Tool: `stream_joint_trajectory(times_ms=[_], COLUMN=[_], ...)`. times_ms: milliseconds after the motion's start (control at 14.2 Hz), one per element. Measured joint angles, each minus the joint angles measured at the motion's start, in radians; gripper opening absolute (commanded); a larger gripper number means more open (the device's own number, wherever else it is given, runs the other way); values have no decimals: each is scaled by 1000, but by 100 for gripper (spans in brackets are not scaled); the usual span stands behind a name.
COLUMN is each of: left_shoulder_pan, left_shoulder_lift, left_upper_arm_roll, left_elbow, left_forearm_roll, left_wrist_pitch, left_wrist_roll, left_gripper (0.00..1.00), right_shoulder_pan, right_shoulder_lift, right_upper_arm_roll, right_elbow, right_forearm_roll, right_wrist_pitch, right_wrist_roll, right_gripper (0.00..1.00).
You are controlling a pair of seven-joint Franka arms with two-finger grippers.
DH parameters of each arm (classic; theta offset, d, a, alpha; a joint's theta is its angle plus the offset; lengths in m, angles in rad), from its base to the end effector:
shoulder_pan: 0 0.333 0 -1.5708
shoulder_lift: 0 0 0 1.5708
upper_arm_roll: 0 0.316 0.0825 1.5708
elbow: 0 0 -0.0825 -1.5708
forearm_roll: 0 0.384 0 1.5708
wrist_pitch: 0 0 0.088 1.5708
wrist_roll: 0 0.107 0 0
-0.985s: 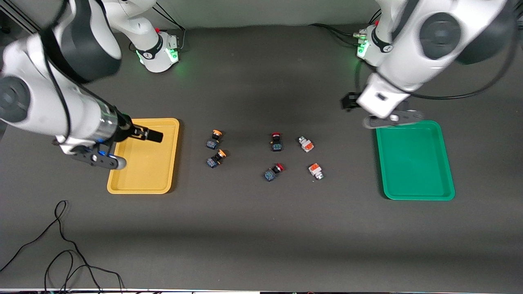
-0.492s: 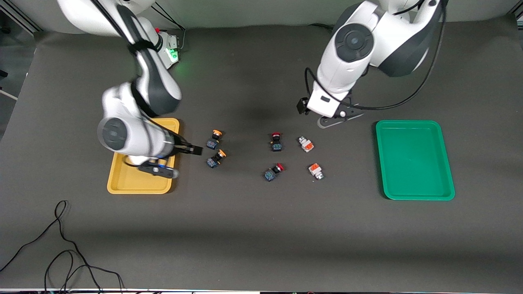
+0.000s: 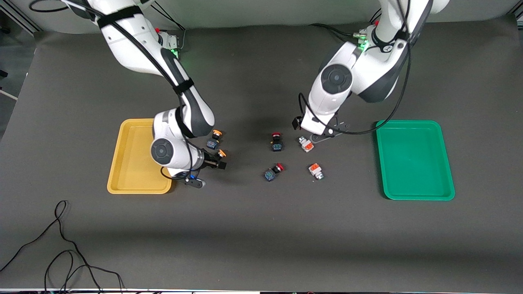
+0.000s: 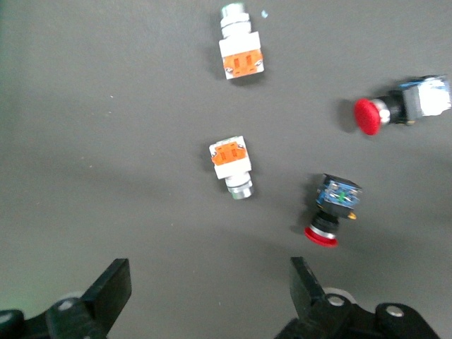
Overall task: Place green and yellow buttons in trays
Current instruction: 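Grasp a blue button and a white button with the right and left grippers, then carry the blue and white buttons over the yellow and green trays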
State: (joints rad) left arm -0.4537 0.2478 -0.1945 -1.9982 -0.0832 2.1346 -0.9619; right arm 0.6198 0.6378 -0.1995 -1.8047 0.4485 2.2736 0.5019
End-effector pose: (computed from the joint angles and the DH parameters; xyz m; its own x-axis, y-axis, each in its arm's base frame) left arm 0.4657 -0.3532 0.3303 0.9220 0.3548 -0.1551 0.3551 -0.9344 -0.0261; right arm 0.5740 0.2758 0.1841 0.9109 -0.3433 -0.2290 -0.3677 -0.9271 -0.0727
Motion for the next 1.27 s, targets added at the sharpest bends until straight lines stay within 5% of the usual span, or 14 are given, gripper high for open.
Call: stream_joint_trajectory(times_ms=[70,281,352,633,704,915,1055,1266], left_shoulder_pan=[0,1,1,1,1,1,1,1], left_shoulder_lift=[30,134,168,255,267,283,283,283], left_upper_arm_roll=[3,14,18,32,34,34,34,34], left_elbow=[-7,-10,-9,-7,-7,-7,-5,-3], left_forearm_roll=[0,0,0,9,12,13,13,13], left_wrist_pitch=[33,140,176,268,281,299,300,300], left_wrist_roll=[-4,-34,-38,-41,-41,-49,-56,-58], left_gripper=[100,100,100,94,86,40,23,18], right_shoulder_pan=[3,4,5,4,3,-1,-27,-104], right_shoulder_lift=[19,53,51,43,42,2,-65,-192], right_upper_arm_roll=[0,-1,-1,-8,-16,-111,-191,-300], right_elbow=[1,2,6,47,71,185,281,354], right_forearm_roll=[1,2,3,4,4,4,4,4], right_wrist_pitch=[13,23,23,-39,-77,-272,-472,-728], right_wrist_roll=[0,0,0,1,2,1,-10,-132], right_gripper=[92,8,0,0,0,0,0,0])
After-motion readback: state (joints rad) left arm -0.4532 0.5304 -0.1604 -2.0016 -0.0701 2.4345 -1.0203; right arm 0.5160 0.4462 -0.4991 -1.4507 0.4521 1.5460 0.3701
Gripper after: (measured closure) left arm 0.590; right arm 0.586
